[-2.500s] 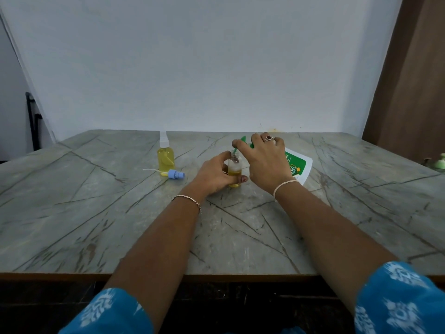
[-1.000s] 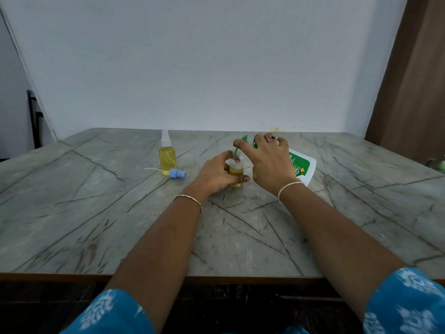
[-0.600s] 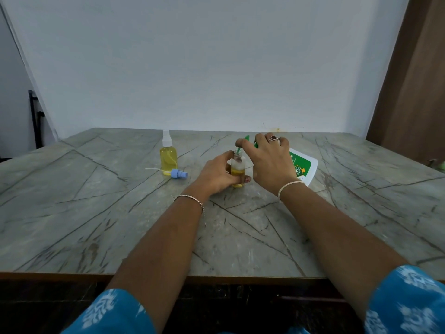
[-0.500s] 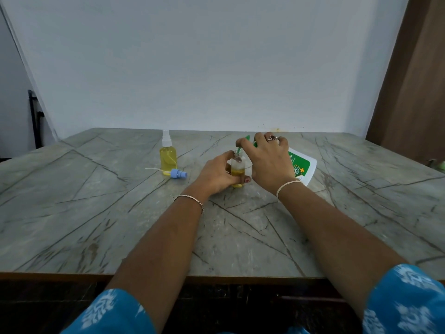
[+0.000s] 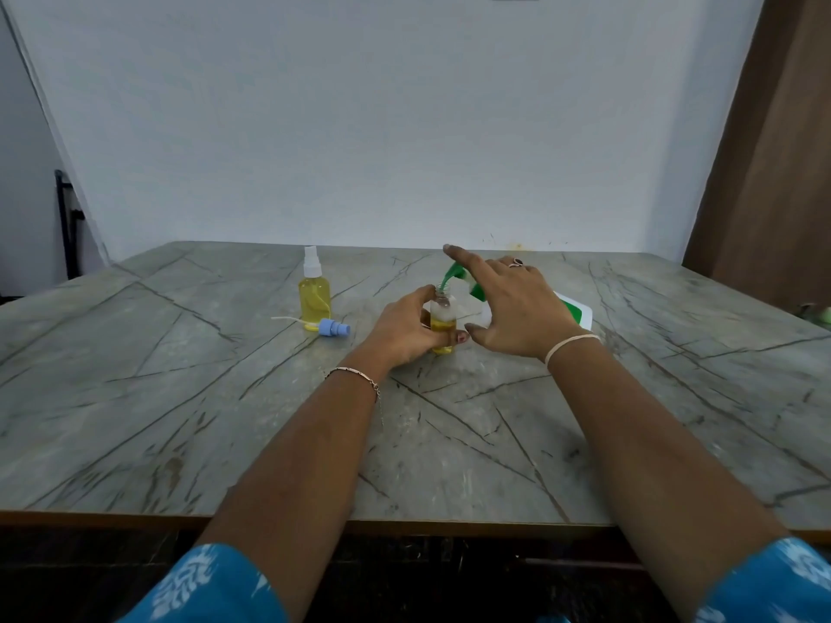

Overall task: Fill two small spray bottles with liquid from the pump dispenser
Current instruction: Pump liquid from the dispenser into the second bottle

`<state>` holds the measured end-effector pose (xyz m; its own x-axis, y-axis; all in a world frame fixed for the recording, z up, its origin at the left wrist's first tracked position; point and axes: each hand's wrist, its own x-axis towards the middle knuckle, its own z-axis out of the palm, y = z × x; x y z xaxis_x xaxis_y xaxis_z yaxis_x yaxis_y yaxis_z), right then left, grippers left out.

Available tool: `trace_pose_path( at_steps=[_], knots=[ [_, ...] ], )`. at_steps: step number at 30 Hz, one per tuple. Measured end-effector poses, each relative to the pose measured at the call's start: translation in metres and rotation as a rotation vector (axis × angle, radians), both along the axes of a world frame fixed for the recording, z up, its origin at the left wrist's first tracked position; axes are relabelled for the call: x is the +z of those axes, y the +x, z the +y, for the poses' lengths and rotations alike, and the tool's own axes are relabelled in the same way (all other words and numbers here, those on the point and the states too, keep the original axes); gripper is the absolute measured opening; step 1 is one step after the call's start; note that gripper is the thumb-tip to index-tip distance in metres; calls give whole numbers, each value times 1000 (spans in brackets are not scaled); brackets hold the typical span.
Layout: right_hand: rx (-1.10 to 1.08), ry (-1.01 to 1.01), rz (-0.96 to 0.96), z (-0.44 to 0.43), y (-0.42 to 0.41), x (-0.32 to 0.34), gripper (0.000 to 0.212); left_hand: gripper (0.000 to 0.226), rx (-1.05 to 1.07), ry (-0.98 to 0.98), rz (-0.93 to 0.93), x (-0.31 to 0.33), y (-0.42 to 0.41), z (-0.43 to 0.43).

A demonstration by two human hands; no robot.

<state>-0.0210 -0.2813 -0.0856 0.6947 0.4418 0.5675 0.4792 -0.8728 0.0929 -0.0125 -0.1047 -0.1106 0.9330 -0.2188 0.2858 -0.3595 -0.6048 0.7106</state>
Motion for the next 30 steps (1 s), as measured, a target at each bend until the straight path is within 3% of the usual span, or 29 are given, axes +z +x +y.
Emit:
trace_pose_path(
  at_steps=[4,10,20,30],
  knots=[
    [63,73,92,-10,-1,4,107,64,-11,-7,3,-1,1,0],
    [2,-41,172,-8,-3,1,117,62,3,0,7,-3,5,2],
    [-163,-94,-28,6,-3,-7,91,78,23,29,19,-2,4,0],
    [-214,-181,-170,8,-2,-12,87,65,5,16,-11,-3,5,1]
  ],
)
